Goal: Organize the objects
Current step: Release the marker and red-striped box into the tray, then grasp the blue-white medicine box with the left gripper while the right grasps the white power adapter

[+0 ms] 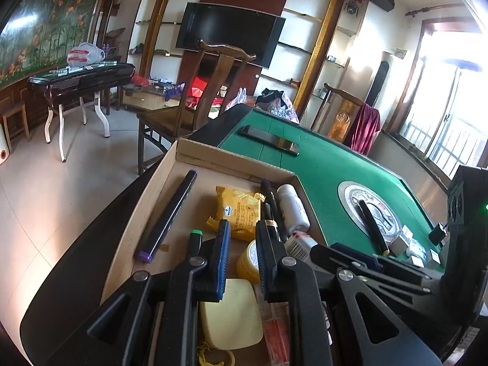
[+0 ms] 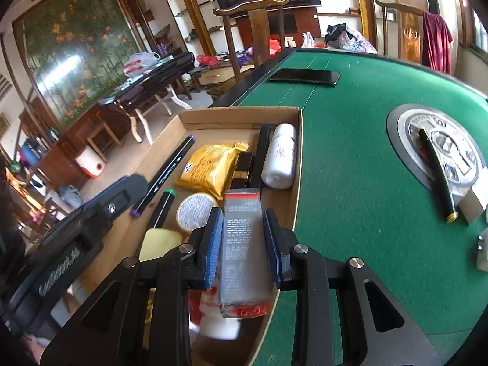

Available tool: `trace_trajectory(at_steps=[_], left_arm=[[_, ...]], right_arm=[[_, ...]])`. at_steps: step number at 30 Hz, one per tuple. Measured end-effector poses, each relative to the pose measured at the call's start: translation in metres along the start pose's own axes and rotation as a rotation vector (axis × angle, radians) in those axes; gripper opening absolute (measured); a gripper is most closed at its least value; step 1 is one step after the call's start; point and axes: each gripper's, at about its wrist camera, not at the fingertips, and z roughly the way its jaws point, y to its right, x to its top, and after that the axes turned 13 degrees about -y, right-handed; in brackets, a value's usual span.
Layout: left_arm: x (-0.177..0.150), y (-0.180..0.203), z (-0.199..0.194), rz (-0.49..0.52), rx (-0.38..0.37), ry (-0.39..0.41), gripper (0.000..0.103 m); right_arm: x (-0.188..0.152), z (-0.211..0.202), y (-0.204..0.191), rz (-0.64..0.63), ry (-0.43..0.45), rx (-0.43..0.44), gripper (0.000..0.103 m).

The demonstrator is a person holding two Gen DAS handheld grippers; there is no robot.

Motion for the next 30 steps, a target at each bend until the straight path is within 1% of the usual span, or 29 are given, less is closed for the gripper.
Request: trace_trajectory(at_steps=[2, 4, 5, 7, 9, 11, 14, 16, 19, 21, 23, 24, 26, 30], left_arm=[[0.000, 0.000, 0.002, 0.003, -0.002, -0.011, 0.016], [-0.001, 0.001, 0.004, 0.004, -0.001, -0.018, 0.016], [-0.001, 0.002, 0.004, 0.003, 0.000, -0.021, 0.016], [-0.002, 0.004, 0.004, 0.001, -0.003, -0.029, 0.016], [-0.002, 0.009, 0.003, 0.007, -0.009, -0.031, 0.016], [-0.003, 0.015, 0.000, 0.023, -0.009, -0.025, 0.016], [-0.003, 0.023, -0.003, 0.044, -0.011, -0.031, 0.016], [-0.004, 0.031, -0.004, 0.063, -0.019, -0.039, 0.016], [-0.005, 0.047, -0.003, 0.100, -0.028, -0.057, 0.016], [-0.004, 0.060, -0.001, 0.123, -0.048, -0.082, 0.016], [-0.004, 0.079, 0.002, 0.153, -0.088, -0.124, 0.016], [-0.003, 0.086, 0.005, 0.162, -0.109, -0.146, 0.016], [0.001, 0.106, 0.013, 0.181, -0.177, -0.222, 0.016], [0.003, 0.142, 0.030, 0.220, -0.234, -0.327, 0.016]], right_arm=[[0.000, -0.003, 0.003, -0.013, -0.002, -0.015, 0.028], [-0.001, -0.011, 0.009, 0.002, 0.013, -0.011, 0.028], [-0.001, -0.015, 0.015, 0.014, 0.026, 0.011, 0.028], [-0.001, -0.021, 0.026, 0.030, 0.033, 0.087, 0.030], [0.000, -0.026, 0.033, 0.045, 0.028, 0.091, 0.030], [-0.002, -0.035, 0.044, 0.066, 0.056, 0.090, 0.030], [-0.005, -0.048, 0.073, 0.133, 0.089, 0.069, 0.030], [-0.010, -0.058, 0.105, 0.208, 0.109, 0.070, 0.030], [-0.020, -0.072, 0.148, 0.306, 0.136, 0.024, 0.029], [-0.030, -0.081, 0.182, 0.384, 0.148, -0.007, 0.029], [-0.035, -0.088, 0.206, 0.442, 0.147, -0.025, 0.029], [-0.038, -0.090, 0.218, 0.469, 0.145, -0.015, 0.029], [-0.045, -0.094, 0.241, 0.520, 0.131, 0.003, 0.029], [-0.058, -0.097, 0.266, 0.558, 0.129, -0.004, 0.029]])
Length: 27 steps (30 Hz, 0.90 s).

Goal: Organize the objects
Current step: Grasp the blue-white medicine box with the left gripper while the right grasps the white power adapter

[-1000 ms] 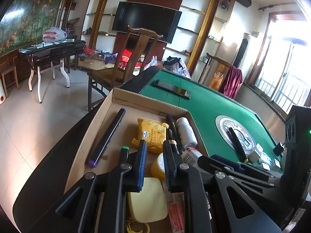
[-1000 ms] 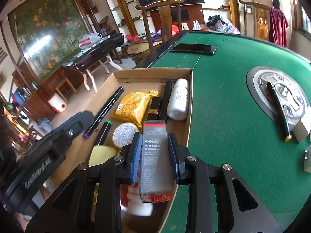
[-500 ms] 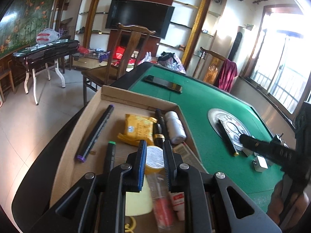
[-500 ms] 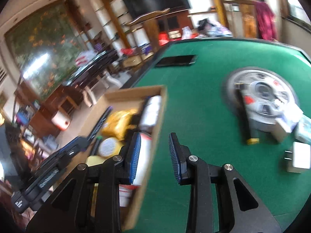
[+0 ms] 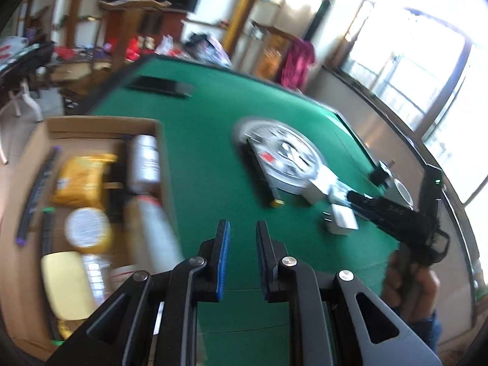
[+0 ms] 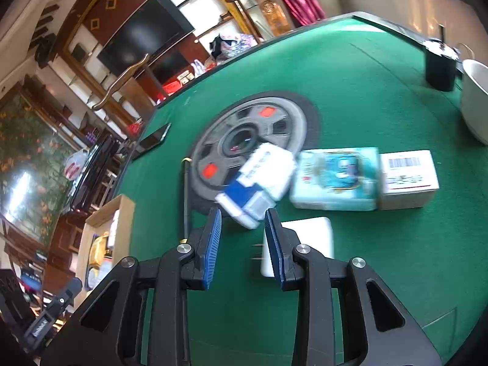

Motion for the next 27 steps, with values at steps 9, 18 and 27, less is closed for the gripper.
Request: trace_trajectory(at_steps=[9, 18, 27], left_arm=[[0.057, 0.090, 0.074, 0.183, -0.020, -0.171, 0.058], [0.105, 0.135, 0.154, 0.274, 0.035, -0.271, 0.061], [0.094, 0.148, 0.190, 0.373, 0.201, -0.288, 0.046]], right_arm=[[0.000, -0.005, 0.047, 0.028, -0.011, -0.006, 0.036], [0.016, 0.007, 0.054, -0.002, -0.058, 0.104, 0.036], [0.012, 0.013, 0.064, 0.044, -0.141, 0.145, 0.036]])
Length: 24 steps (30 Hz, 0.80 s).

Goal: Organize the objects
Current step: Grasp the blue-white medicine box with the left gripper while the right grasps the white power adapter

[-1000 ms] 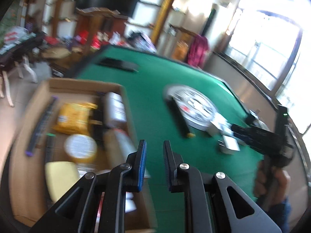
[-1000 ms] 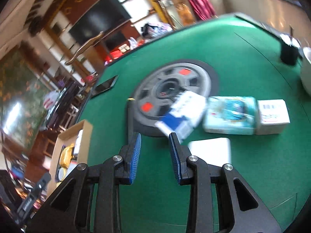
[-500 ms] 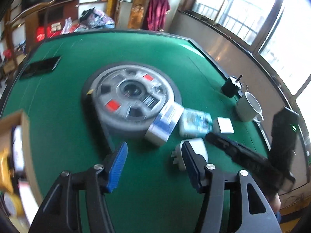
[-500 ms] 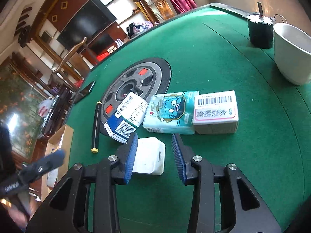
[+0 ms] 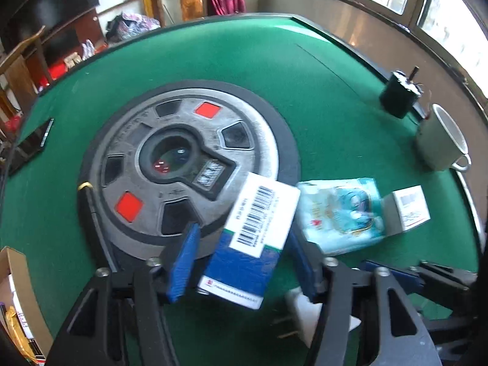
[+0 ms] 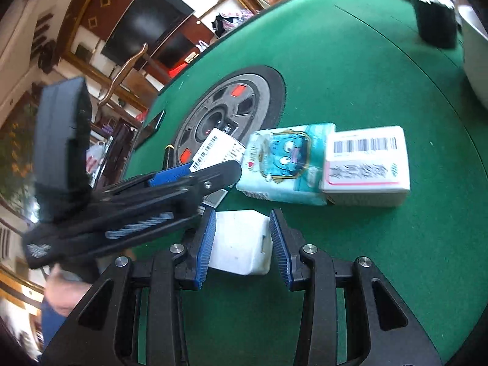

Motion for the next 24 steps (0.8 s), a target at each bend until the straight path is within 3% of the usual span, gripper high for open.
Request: trace_trajectory(at_steps=[1, 6, 10, 14, 18, 20, 22, 24], left_arm=[[-0.004, -0.004, 0.000, -0.008, 0.005, -0.003, 0.034], [-0.040, -0.031, -0.007, -0.081, 0.010, 0.027, 0.034], [-0.067, -0.045, -0.014, -0.145, -0.033, 0.049, 0.034], [-0.083, -0.045, -0.017, -0.150, -0.020, 0.075, 0.034], [-0.081, -0.048, -0.018, -0.146, -0.043, 0.087, 0.034], [-0.081, -0.049, -0.018, -0.145, -0.054, 0.092, 0.034], [-0.080, -0.049, -0.018, -0.141, -0.055, 0.096, 0.034], [-0.080, -0.048, -0.018, -0.137, -0.048, 0.106, 0.034]], right_arm=[[-0.001, 0.000, -0.001, -0.003, -0.002, -0.004, 0.036], [-0.003, -0.007, -0.013, -0.062, 0.045, -0.039, 0.036], [0.004, -0.004, -0.024, -0.122, 0.084, -0.092, 0.036], [0.005, 0.009, -0.035, -0.194, 0.054, -0.164, 0.038], [-0.008, 0.006, -0.030, -0.199, -0.018, -0.075, 0.047], [-0.024, 0.007, -0.038, -0.266, -0.072, -0.045, 0.051], [-0.035, 0.009, -0.052, -0.357, -0.083, -0.099, 0.051], [-0.040, 0.009, -0.065, -0.404, -0.042, -0.184, 0.051]])
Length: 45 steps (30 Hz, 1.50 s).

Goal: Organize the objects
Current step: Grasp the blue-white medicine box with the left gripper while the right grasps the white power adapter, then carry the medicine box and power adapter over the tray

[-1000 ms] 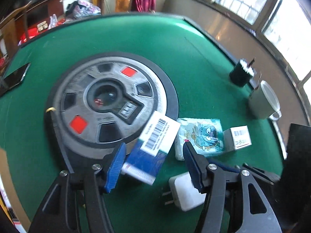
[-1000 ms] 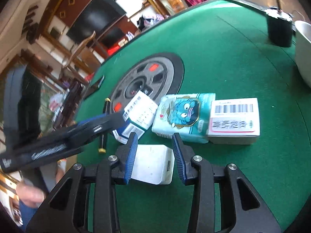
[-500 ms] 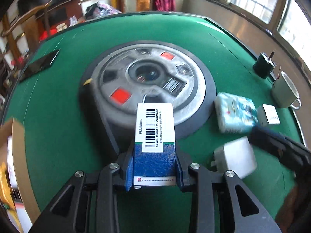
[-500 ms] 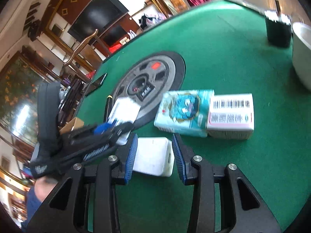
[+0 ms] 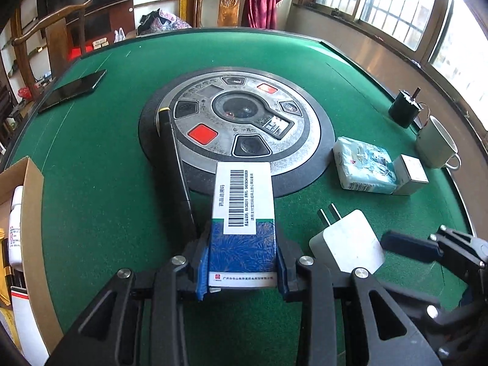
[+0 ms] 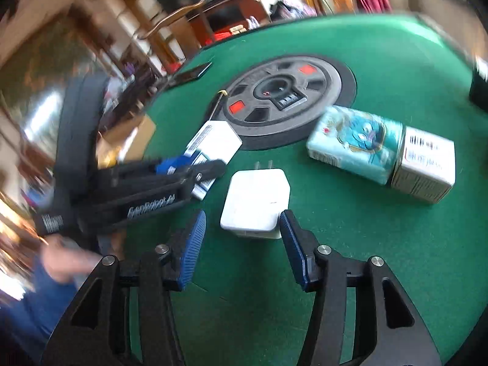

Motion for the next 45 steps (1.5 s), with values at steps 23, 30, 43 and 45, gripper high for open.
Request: trace_trajectory(at_steps=[23, 30, 43, 45], left_arm=[[-0.013, -0.001, -0.025, -0.026, 0.036, 0.121, 0.034], [-0.035, 0.002, -0.061, -0.017, 0.027, 0.212, 0.034], [-0.086, -0.048, -0.127, -0.084, 0.054, 0.335, 0.034], [-0.092, -0.060, -0.133, -0.110, 0.062, 0.349, 0.034]], right_arm=[[0.006, 0.004, 0.002, 0.133, 0.090, -0.172, 0.044], [0.003, -0.010, -0.001, 0.138, 0.177, -0.134, 0.044], [-0.006, -0.010, -0.066, 0.065, 0.194, -0.043, 0.045], [-0.003, -0.010, -0.081, 0.038, 0.191, -0.039, 0.045]])
